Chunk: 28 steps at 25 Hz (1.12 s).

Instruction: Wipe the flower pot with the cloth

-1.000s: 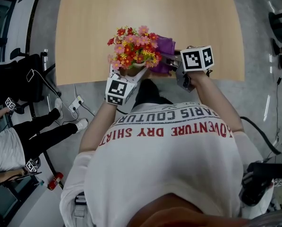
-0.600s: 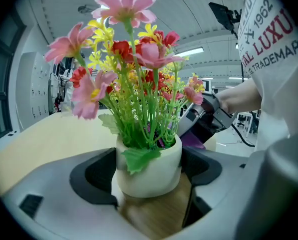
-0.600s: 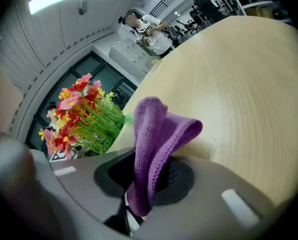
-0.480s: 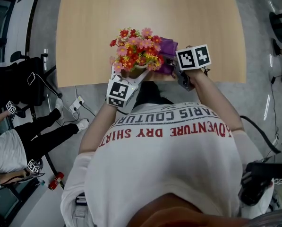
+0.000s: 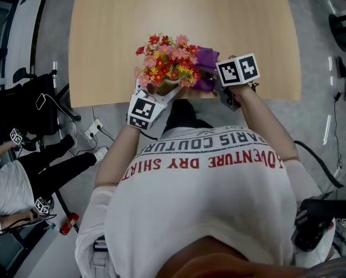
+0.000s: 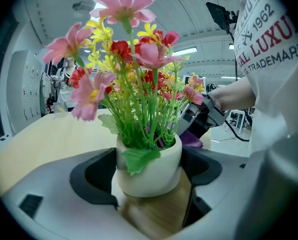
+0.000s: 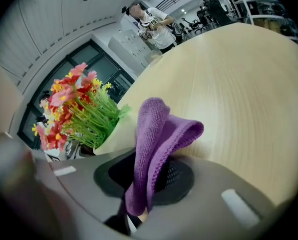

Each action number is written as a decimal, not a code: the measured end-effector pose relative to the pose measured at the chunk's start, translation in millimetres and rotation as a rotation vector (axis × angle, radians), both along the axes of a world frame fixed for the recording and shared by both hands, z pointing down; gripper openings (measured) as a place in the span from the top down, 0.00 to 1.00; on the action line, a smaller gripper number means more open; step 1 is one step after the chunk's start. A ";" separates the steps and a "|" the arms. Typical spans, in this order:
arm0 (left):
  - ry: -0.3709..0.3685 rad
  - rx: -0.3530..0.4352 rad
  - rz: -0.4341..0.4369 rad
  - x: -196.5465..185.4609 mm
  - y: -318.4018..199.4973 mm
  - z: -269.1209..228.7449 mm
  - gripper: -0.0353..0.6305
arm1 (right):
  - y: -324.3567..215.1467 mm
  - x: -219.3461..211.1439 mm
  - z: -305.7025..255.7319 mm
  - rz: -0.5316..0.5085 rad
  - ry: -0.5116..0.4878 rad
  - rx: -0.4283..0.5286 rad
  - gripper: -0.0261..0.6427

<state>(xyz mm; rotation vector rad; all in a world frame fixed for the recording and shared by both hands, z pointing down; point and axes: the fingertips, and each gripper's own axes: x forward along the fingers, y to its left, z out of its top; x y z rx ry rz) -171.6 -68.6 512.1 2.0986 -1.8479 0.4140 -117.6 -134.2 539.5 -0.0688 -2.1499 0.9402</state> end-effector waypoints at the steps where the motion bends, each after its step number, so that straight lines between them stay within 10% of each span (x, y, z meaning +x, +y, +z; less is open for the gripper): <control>1: 0.000 -0.001 0.015 -1.1 -0.6 -0.8 0.32 | -0.5 -0.1 -3.4 0.001 -0.011 -0.005 0.87; 14: -0.026 -0.075 0.296 -11.7 4.3 -4.1 0.32 | -9.5 -30.0 -56.1 -0.093 -0.202 -0.036 0.87; 28: -0.033 -0.076 0.403 -29.8 24.6 7.0 0.32 | 4.9 -60.9 4.0 -0.138 -0.011 0.051 0.87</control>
